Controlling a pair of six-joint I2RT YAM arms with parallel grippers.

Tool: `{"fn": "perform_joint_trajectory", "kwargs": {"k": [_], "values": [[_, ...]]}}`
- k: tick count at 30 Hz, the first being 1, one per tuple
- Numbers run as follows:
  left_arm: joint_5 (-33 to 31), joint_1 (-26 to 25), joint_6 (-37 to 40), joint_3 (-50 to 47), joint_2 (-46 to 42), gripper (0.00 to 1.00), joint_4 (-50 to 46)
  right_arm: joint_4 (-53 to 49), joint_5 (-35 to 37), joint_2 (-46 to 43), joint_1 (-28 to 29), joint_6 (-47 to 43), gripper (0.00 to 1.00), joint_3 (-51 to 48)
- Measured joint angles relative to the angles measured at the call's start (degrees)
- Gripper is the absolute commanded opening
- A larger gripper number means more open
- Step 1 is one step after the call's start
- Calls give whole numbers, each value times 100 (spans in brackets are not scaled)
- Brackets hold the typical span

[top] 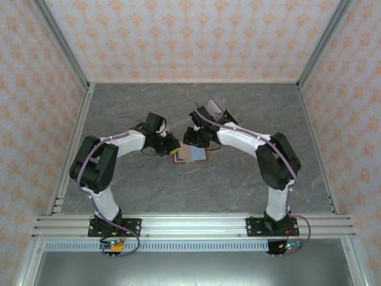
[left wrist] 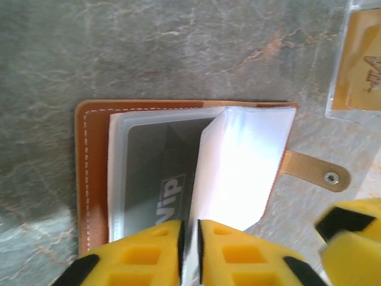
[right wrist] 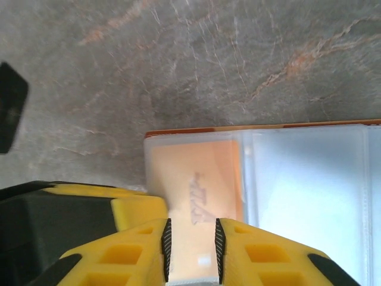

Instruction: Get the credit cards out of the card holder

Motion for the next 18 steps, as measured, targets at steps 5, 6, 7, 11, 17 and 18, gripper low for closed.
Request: {"fn": "perform_joint_trajectory", "kwargs": {"k": [5, 6, 7, 11, 17, 18], "values": [[280, -109, -236, 2, 0, 36, 404, 160, 245, -422, -74, 76, 29, -337], [343, -144, -286, 7, 0, 37, 490, 166, 328, -505, -83, 83, 29, -404], [387, -168, -328, 11, 0, 39, 560, 177, 389, -566, -92, 96, 29, -450], [518, -299, -459, 142, 0, 44, 673, 205, 713, -863, -125, 125, 29, -651], [570, -452, -669, 382, 136, 47, 984, 291, 1222, -1287, -186, 229, 27, -957], [566, -474, -734, 382, 186, 47, 1049, 297, 1303, -1333, -192, 245, 26, -990]]}}
